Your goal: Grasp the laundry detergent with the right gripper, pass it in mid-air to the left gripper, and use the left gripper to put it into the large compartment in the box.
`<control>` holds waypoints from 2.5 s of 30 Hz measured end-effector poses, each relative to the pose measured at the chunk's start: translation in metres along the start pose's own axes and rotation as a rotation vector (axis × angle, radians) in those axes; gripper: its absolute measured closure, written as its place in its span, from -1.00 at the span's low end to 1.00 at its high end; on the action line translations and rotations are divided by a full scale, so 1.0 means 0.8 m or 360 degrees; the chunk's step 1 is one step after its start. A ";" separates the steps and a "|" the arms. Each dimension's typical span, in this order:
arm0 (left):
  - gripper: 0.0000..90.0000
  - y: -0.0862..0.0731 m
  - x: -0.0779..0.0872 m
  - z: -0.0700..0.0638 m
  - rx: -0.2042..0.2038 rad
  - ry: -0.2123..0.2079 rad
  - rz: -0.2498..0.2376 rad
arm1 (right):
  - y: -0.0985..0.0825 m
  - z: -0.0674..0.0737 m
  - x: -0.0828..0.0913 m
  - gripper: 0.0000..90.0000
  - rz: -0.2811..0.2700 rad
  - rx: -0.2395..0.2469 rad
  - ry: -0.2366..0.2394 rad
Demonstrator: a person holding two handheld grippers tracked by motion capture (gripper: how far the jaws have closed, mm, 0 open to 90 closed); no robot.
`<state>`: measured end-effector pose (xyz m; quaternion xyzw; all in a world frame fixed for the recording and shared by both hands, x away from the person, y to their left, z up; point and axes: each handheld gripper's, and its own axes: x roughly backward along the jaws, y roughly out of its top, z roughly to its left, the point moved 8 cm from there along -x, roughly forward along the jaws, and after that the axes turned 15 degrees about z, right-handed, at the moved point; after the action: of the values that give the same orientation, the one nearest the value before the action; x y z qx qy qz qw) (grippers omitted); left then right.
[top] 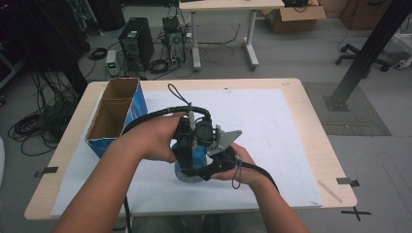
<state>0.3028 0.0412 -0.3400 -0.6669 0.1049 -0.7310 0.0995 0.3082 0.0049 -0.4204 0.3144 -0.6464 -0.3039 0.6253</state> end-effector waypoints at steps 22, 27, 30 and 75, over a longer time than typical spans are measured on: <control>-0.12 0.000 0.005 -0.003 0.0016 -0.0022 0.0036 | 0.001 0.001 0.003 -0.02 -0.0017 0.0012 -0.0009; -0.12 0.000 0.011 -0.002 0.0023 -0.0024 0.0054 | 0.005 0.000 0.007 -0.30 -0.0070 -0.0070 0.0005; -0.12 0.000 0.012 -0.001 0.0023 -0.0016 0.0050 | 0.004 -0.001 0.010 -0.41 -0.0081 -0.0088 0.0010; -0.13 -0.073 0.074 0.065 0.1175 -0.0430 0.0044 | -0.088 -0.049 0.162 -0.98 0.0246 -0.0294 -0.0300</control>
<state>0.3485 0.0796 -0.2624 -0.6750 -0.1701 -0.6238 0.3554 0.3462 -0.1408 -0.3944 0.1749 -0.6938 -0.3411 0.6097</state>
